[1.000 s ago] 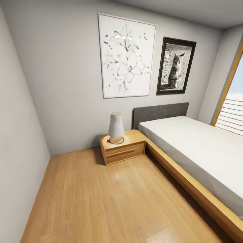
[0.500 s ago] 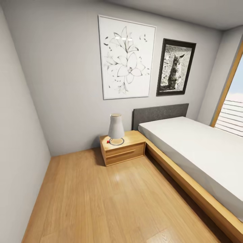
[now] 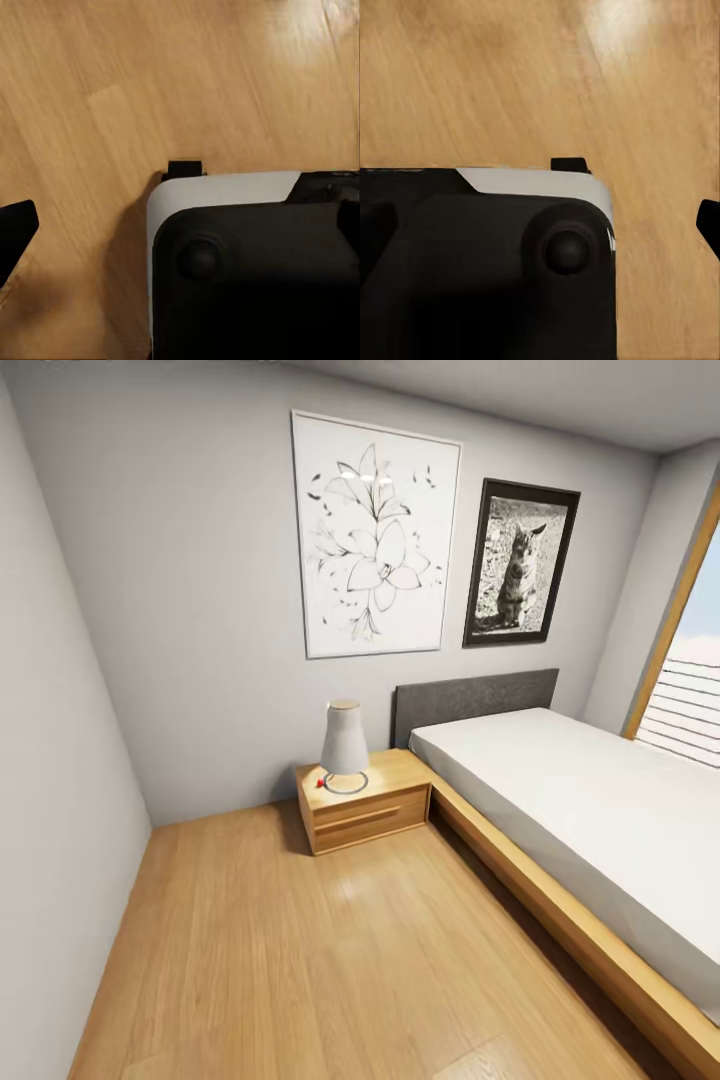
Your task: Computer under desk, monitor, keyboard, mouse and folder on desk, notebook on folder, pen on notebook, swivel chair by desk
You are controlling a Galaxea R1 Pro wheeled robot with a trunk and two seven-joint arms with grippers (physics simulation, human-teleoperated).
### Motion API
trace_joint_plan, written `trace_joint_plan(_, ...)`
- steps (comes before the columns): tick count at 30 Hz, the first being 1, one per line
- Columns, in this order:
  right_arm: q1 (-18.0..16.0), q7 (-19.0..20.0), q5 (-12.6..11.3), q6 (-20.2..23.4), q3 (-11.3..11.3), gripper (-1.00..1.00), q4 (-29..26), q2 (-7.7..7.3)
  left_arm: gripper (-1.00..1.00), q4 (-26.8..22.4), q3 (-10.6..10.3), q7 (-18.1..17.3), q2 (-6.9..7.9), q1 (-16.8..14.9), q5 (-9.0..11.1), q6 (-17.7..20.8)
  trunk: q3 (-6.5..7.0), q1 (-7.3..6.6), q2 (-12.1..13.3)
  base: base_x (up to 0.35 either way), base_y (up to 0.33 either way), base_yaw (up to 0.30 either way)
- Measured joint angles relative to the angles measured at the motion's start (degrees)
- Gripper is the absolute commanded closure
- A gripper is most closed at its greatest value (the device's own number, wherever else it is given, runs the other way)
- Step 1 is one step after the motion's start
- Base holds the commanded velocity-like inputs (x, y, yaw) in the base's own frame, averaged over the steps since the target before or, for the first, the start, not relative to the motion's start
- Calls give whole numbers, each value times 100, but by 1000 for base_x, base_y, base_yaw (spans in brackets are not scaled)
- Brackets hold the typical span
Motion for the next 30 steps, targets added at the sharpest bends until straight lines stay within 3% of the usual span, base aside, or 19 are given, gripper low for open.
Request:
trace_joint_plan(4, 3, -1, -5, -987, -6, -100, -200, -4, -100, -456, 12, 16, 13, 2, 12, -2, 71, -88, 161, 0, 0, -30)
trace_joint_plan(8, 2, 1, -3, -1616, -8, -100, -304, -27, -100, -695, 113, 16, 28, 2, 105, -6, 141, -176, 321, 0, 0, -122)
trace_joint_plan(9, 2, 3, 0, -1866, -9, -100, -410, -53, -100, -781, 209, 16, 28, 2, 175, -13, 157, -198, 361, 0, 0, -225)
trace_joint_plan(10, -4, 2, -13, -2261, -23, -100, -857, -158, -100, -879, 471, 10, 28, 2, 327, -168, 173, -220, 402, 0, 0, -229)
trace_joint_plan(13, 2, -1, -9, -2379, -15, -100, -1193, -192, -100, -741, 727, 6, 45, 3, 403, -409, 218, -286, 522, 0, 0, -217)
trace_joint_plan(15, -4, -6, -9, -2436, -18, -100, -1414, -258, -100, -531, 991, -5, 59, 4, 446, -756, 251, -330, 602, 0, 0, -100)
trace_joint_plan(17, -6, -8, -11, -2485, -18, -100, -1536, -335, -100, -423, 1118, -15, 61, 4, 465, -1123, 285, -374, 682, 0, 0, -116)
trace_joint_plan(21, -13, -9, -3, -2526, -14, -100, -1587, -412, -100, -357, 1187, -23, 41, 3, 472, -1400, 356, -462, 843, 0, 0, -215)
trace_joint_plan(26, -14, -2, 9, -2559, 9, -100, -1490, -435, -100, -343, 1202, -24, 32, 2, 470, -1469, 448, -571, 1044, 0, 0, -273)
trace_joint_plan(30, -14, 4, -17, -2585, -1, -100, -1433, -437, -100, -340, 1205, -25, 35, 2, 470, -1485, 455, -572, 1045, 0, 0, -288)
